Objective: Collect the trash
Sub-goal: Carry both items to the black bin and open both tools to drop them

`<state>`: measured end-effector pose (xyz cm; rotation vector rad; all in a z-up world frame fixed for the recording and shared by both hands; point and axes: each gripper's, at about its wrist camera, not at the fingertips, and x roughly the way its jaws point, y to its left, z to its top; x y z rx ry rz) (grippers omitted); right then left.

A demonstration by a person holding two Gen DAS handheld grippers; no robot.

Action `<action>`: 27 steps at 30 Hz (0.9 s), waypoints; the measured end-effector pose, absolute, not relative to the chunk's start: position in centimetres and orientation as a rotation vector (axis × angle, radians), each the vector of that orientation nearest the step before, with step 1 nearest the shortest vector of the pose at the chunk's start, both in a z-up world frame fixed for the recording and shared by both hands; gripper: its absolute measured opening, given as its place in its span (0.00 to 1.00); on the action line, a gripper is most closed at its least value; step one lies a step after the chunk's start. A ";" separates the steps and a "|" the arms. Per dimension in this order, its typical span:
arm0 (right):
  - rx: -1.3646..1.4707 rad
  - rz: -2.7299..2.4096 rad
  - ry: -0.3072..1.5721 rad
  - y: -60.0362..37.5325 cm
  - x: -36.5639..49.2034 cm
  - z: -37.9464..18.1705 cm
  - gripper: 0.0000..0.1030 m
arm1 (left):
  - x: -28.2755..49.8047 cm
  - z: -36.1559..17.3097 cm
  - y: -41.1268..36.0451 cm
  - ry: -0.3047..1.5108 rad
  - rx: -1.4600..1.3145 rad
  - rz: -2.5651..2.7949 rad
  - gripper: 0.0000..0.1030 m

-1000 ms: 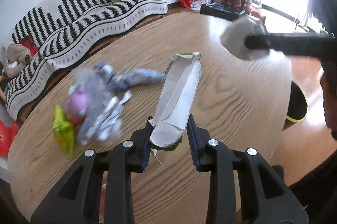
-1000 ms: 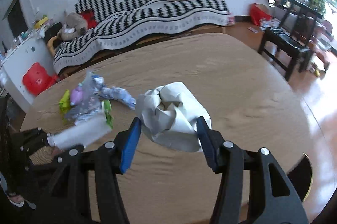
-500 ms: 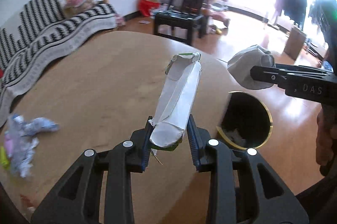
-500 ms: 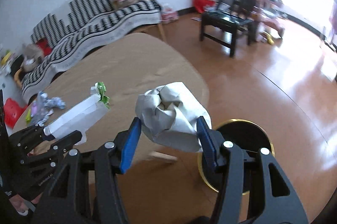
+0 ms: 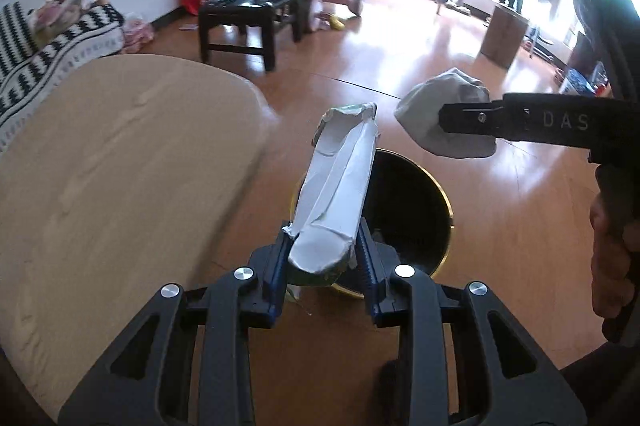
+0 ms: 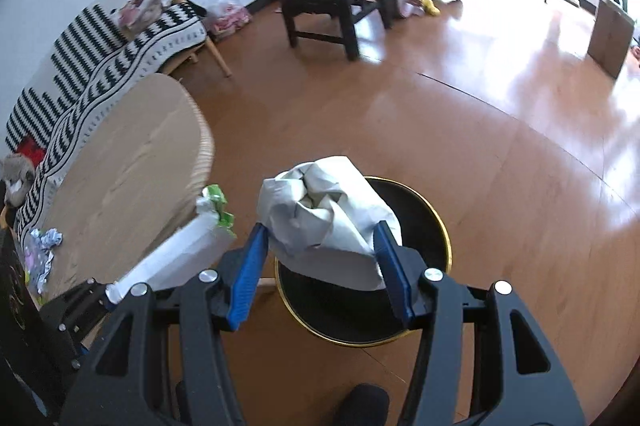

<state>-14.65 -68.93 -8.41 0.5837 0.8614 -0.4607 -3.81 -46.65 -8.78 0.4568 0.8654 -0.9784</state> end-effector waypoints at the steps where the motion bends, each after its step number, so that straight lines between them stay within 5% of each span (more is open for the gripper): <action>1: 0.587 -0.465 0.864 -69.1 -14.9 -8.6 0.53 | -3.9 -9.1 -47.2 0.867 0.461 -0.983 0.29; 6: 0.601 -0.475 0.875 -70.0 -15.4 -9.2 0.52 | -3.5 -10.5 -49.0 0.900 0.458 -0.995 0.29; 10: 0.617 -0.478 0.886 -70.5 -15.2 -9.7 0.38 | -3.4 -11.2 -50.1 0.918 0.461 -1.001 0.29; 20: 0.624 -0.488 0.879 -70.8 -15.2 -9.8 0.38 | -2.9 -13.6 -51.7 0.980 0.461 -1.002 0.29; 21: 0.624 -0.493 0.871 -70.9 -15.2 -9.7 0.46 | -2.8 -13.7 -51.9 0.985 0.457 -1.004 0.31; 22: 0.622 -0.505 0.863 -71.1 -15.2 -9.6 0.65 | -2.7 -13.8 -52.0 0.988 0.455 -1.005 0.45; 23: 0.623 -0.520 0.846 -71.2 -15.5 -9.3 0.73 | -2.7 -13.8 -52.1 0.994 0.453 -1.007 0.57; 24: 0.626 -0.526 0.836 -71.2 -15.6 -9.2 0.78 | -2.7 -13.7 -52.2 0.993 0.447 -1.006 0.82; 27: 0.638 -0.531 0.831 -71.6 -15.8 -9.1 0.78 | -3.1 -13.2 -52.0 0.969 0.433 -1.016 0.85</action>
